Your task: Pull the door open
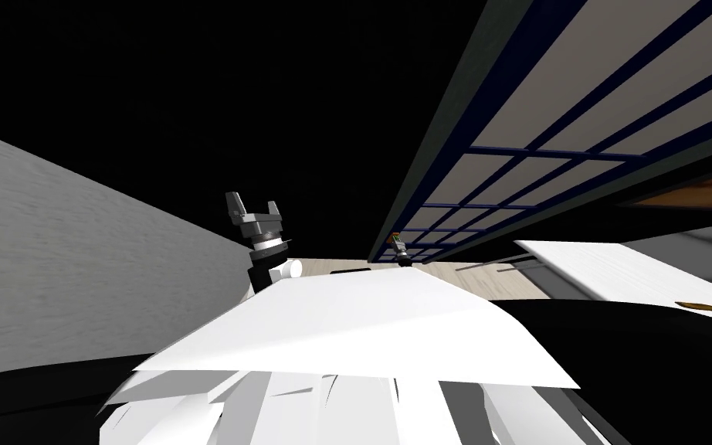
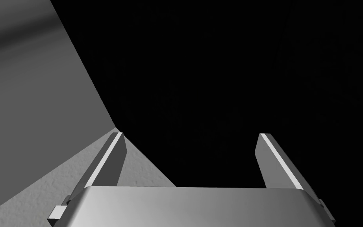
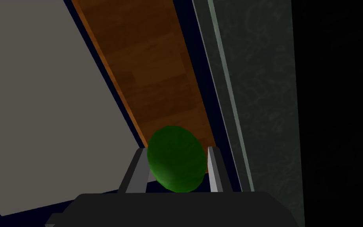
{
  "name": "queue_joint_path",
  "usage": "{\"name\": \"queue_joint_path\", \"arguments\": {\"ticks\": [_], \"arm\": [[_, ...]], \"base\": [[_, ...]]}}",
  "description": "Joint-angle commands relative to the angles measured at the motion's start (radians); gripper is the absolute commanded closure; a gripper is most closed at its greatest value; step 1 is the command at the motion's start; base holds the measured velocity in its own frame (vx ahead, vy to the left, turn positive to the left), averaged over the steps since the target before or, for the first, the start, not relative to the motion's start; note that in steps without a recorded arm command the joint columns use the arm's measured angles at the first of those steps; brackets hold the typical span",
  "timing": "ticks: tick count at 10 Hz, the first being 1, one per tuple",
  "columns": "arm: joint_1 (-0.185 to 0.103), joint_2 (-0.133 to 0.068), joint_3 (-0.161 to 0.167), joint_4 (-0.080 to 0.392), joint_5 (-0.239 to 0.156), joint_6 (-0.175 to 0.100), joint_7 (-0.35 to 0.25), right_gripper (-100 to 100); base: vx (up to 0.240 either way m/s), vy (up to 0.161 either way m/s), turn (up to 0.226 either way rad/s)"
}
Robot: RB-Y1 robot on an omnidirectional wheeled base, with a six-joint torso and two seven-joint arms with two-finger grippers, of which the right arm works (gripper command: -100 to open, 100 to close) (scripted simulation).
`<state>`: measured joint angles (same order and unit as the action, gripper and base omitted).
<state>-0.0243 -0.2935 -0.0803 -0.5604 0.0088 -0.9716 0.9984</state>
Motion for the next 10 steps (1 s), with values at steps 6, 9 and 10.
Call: {"name": "queue_joint_path", "arguments": {"ticks": [6, 9, 10], "arm": [[-0.002, 0.002, 0.012, 0.002, -0.037, 0.004, -0.165, 100], [-0.003, 0.002, 0.017, 0.001, -0.056, 0.007, -0.247, 100], [-0.004, 0.002, 0.019, 0.0, -0.063, 0.008, -0.275, 100]], "base": [[-0.04, -0.017, 0.049], [-0.043, -0.019, 0.054], [-0.048, -0.025, 0.057]]}}
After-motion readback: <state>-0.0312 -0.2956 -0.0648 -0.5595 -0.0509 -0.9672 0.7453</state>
